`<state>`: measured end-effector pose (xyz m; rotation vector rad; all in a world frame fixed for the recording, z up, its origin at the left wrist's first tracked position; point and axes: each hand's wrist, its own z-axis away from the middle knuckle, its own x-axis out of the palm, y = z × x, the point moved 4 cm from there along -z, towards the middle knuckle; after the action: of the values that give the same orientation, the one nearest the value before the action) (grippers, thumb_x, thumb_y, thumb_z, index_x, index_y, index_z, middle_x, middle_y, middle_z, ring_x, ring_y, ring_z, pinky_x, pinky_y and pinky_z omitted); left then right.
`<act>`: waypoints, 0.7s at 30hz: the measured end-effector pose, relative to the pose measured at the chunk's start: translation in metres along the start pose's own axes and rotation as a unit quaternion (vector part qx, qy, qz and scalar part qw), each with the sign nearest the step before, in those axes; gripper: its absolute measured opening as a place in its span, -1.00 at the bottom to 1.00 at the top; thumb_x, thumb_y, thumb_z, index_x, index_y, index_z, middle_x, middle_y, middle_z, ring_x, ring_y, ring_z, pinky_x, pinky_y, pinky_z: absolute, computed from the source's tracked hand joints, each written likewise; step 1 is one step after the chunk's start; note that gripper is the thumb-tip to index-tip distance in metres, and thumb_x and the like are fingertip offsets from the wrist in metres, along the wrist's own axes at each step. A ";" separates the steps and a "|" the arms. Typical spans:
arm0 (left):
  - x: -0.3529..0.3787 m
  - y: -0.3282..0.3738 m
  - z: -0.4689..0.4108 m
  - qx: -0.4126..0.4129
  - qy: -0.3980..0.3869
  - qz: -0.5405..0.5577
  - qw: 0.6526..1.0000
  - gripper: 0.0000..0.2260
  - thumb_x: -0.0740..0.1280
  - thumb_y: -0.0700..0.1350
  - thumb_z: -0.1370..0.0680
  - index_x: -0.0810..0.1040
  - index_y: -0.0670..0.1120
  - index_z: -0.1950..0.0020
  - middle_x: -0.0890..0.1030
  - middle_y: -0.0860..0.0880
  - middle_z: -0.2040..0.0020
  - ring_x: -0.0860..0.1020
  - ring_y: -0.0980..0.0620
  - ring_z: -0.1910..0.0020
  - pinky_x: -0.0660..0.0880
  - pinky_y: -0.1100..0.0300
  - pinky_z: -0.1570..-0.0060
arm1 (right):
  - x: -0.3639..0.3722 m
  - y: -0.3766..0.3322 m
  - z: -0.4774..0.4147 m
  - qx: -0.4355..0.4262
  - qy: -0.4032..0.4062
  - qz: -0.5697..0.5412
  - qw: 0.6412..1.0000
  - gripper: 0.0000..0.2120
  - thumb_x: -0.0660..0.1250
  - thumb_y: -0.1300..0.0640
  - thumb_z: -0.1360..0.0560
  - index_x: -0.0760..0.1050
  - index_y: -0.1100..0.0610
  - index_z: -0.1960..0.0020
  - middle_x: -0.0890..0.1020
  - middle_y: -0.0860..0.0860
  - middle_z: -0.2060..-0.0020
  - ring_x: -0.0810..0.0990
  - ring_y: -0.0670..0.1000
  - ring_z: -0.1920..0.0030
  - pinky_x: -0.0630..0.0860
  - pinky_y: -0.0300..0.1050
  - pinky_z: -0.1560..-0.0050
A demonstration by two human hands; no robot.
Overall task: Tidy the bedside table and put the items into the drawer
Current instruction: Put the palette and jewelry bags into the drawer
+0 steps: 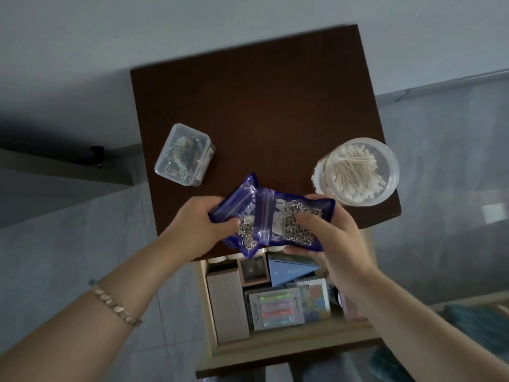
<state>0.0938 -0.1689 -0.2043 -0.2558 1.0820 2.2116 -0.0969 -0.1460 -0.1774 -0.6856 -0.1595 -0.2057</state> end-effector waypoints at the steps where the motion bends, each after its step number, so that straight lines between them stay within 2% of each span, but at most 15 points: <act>1: 0.001 0.004 0.002 -0.003 -0.024 0.019 1.000 -0.87 0.41 -0.18 -0.45 0.53 -0.01 0.26 0.55 0.04 0.43 0.49 0.26 0.47 0.37 0.44 0.41 | -0.003 0.002 -0.002 0.018 -0.008 0.025 0.999 -0.84 0.41 0.21 -0.38 0.48 0.07 0.08 0.66 0.02 0.24 0.67 0.02 0.23 0.63 -0.02 0.27; 3: 0.008 0.016 0.006 0.008 -0.075 0.049 0.996 -0.87 0.42 -0.22 -0.43 0.54 0.00 0.21 0.59 0.05 0.37 0.53 0.24 0.41 0.43 0.40 0.34 | -0.010 0.007 -0.006 0.030 -0.023 0.135 0.990 -0.80 0.42 0.07 -0.36 0.50 0.10 0.07 0.66 -0.03 0.29 0.67 -0.05 0.28 0.64 -0.08 0.31; 5: 0.015 0.022 0.007 0.024 -0.111 0.057 0.992 -0.82 0.42 -0.26 -0.42 0.53 0.01 0.12 0.60 0.03 0.27 0.57 0.21 0.33 0.47 0.40 0.31 | -0.013 0.010 -0.009 0.027 -0.039 0.222 0.974 -0.82 0.38 0.01 -0.42 0.52 0.09 0.06 0.65 -0.06 0.28 0.65 -0.11 0.29 0.63 -0.13 0.30; 8: 0.026 0.025 0.006 0.009 -0.131 0.105 0.986 -0.82 0.40 -0.29 -0.43 0.52 -0.05 0.08 0.59 0.00 0.28 0.52 0.22 0.45 0.41 0.41 0.46 | -0.026 0.017 -0.012 0.030 -0.029 0.251 0.967 -0.83 0.33 -0.03 -0.47 0.53 0.06 0.07 0.65 -0.05 0.25 0.63 -0.17 0.29 0.57 -0.28 0.32; 9: 0.028 0.024 0.007 -0.004 -0.120 0.132 0.984 -0.85 0.39 -0.29 -0.44 0.52 -0.07 0.09 0.58 -0.03 0.29 0.50 0.21 0.48 0.39 0.38 0.49 | -0.031 0.022 -0.012 0.051 -0.013 0.222 0.974 -0.83 0.31 -0.04 -0.48 0.53 0.05 0.07 0.65 -0.04 0.24 0.63 -0.15 0.27 0.57 -0.27 0.32; 11: 0.035 0.021 0.006 -0.028 -0.075 0.176 0.981 -0.89 0.38 -0.26 -0.45 0.49 -0.10 0.14 0.56 -0.04 0.32 0.50 0.15 0.47 0.39 0.32 0.50 | -0.037 0.035 -0.011 0.131 0.020 0.089 0.987 -0.83 0.31 -0.04 -0.48 0.51 0.05 0.06 0.65 -0.01 0.18 0.63 -0.07 0.20 0.57 -0.21 0.33; 14: 0.050 0.022 0.008 -0.042 -0.033 0.216 0.975 -0.85 0.39 -0.23 -0.46 0.44 -0.10 0.24 0.53 -0.01 0.40 0.51 0.11 0.47 0.40 0.33 0.55 | -0.039 0.053 -0.006 0.207 0.068 -0.077 0.973 -0.74 0.33 -0.06 -0.46 0.49 0.08 -0.05 0.64 0.05 0.07 0.62 0.01 0.14 0.55 -0.19 0.40; 16: 0.060 0.024 0.010 -0.036 -0.032 0.221 0.974 -0.83 0.42 -0.14 -0.40 0.45 -0.07 0.30 0.48 -0.02 0.45 0.49 0.07 0.49 0.39 0.28 0.53 | -0.042 0.059 -0.004 0.209 0.093 -0.098 0.968 -0.66 0.35 -0.07 -0.44 0.45 0.06 -0.14 0.64 0.06 0.04 0.63 0.02 0.15 0.53 -0.22 0.44; 17: 0.063 0.025 0.011 -0.030 -0.024 0.207 0.978 -0.83 0.43 -0.05 -0.36 0.46 -0.04 0.33 0.48 -0.05 0.43 0.49 -0.02 0.45 0.40 0.22 0.49 | -0.043 0.061 -0.004 0.211 0.098 -0.104 0.967 -0.64 0.35 -0.08 -0.44 0.44 0.04 -0.17 0.64 0.05 0.04 0.63 0.01 0.17 0.51 -0.23 0.46; 19: 0.067 0.026 0.013 -0.019 0.024 0.164 0.986 -0.75 0.43 0.04 -0.33 0.45 -0.09 0.31 0.50 -0.14 0.37 0.51 -0.20 0.36 0.50 -0.01 0.35 | -0.043 0.067 -0.001 0.238 0.094 -0.139 0.957 -0.61 0.34 -0.11 -0.44 0.45 0.04 -0.19 0.65 0.07 0.02 0.63 -0.02 0.24 0.51 -0.26 0.48; 21: 0.070 0.029 0.016 -0.005 0.077 0.156 0.985 -0.66 0.42 0.08 -0.30 0.36 -0.12 0.34 0.47 -0.18 0.38 0.49 -0.20 0.36 0.52 -0.01 0.28 | -0.040 0.073 0.002 0.275 0.085 -0.180 0.941 -0.57 0.35 -0.13 -0.42 0.47 0.10 -0.17 0.66 0.09 0.05 0.62 -0.05 0.33 0.50 -0.26 0.50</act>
<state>0.0229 -0.1366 -0.2059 -0.2819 1.2669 2.5085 -0.1188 -0.0837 -0.2287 -0.0729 -0.1661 -0.5473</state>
